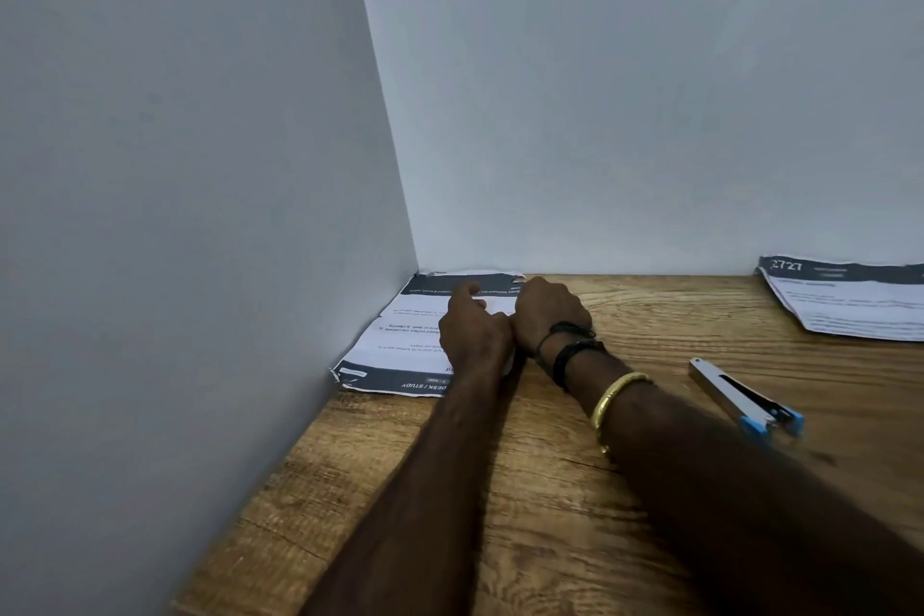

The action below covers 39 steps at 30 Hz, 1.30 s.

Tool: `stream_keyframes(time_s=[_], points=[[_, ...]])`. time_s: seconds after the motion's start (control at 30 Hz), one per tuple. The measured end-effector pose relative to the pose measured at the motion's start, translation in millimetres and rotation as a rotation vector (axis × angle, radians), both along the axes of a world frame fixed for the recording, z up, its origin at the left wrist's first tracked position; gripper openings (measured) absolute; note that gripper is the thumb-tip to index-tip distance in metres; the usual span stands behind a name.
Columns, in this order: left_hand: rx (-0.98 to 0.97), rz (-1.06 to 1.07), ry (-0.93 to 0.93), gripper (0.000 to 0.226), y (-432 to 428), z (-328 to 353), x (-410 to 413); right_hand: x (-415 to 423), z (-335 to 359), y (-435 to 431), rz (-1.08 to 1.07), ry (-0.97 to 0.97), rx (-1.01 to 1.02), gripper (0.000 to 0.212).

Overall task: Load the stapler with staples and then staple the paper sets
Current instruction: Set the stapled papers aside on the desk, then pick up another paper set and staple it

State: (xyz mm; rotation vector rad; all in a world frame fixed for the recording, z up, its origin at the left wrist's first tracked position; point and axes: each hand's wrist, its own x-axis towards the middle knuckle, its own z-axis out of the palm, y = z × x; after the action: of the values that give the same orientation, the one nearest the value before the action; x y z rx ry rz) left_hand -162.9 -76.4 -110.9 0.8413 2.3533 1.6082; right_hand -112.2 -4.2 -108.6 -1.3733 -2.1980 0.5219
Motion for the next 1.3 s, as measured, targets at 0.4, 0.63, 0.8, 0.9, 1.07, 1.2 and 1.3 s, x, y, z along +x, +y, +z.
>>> stream_keyframes(time_s=[0.4,0.63,0.8,0.9,1.07,1.2,1.3], points=[[0.034,0.008,-0.016,0.049,-2.7,3.0,0.9,-3.7,3.0,-2.1,-0.004,0.051,-0.039,0.032],[0.124,0.012,0.066,0.047,-6.9,5.4,7.5,7.8,11.1,-0.8,0.033,0.132,-0.069,0.033],[0.183,-0.073,0.111,0.031,-8.2,5.5,24.7,29.0,11.2,-1.1,-0.016,0.355,-0.132,0.013],[0.199,-0.115,0.096,0.025,-9.7,8.6,38.2,45.4,11.2,-2.6,-0.003,0.519,-0.17,0.023],[0.169,-0.187,0.141,0.028,-9.4,17.0,56.0,79.7,20.0,1.2,0.01,0.526,-0.082,0.03],[0.157,-0.191,0.184,0.029,-5.4,22.0,72.2,117.8,23.8,12.1,-0.01,0.58,-0.062,0.028],[0.101,-0.178,0.19,0.032,0.4,25.1,81.0,151.9,22.9,21.4,-0.02,0.631,-0.068,0.028]])
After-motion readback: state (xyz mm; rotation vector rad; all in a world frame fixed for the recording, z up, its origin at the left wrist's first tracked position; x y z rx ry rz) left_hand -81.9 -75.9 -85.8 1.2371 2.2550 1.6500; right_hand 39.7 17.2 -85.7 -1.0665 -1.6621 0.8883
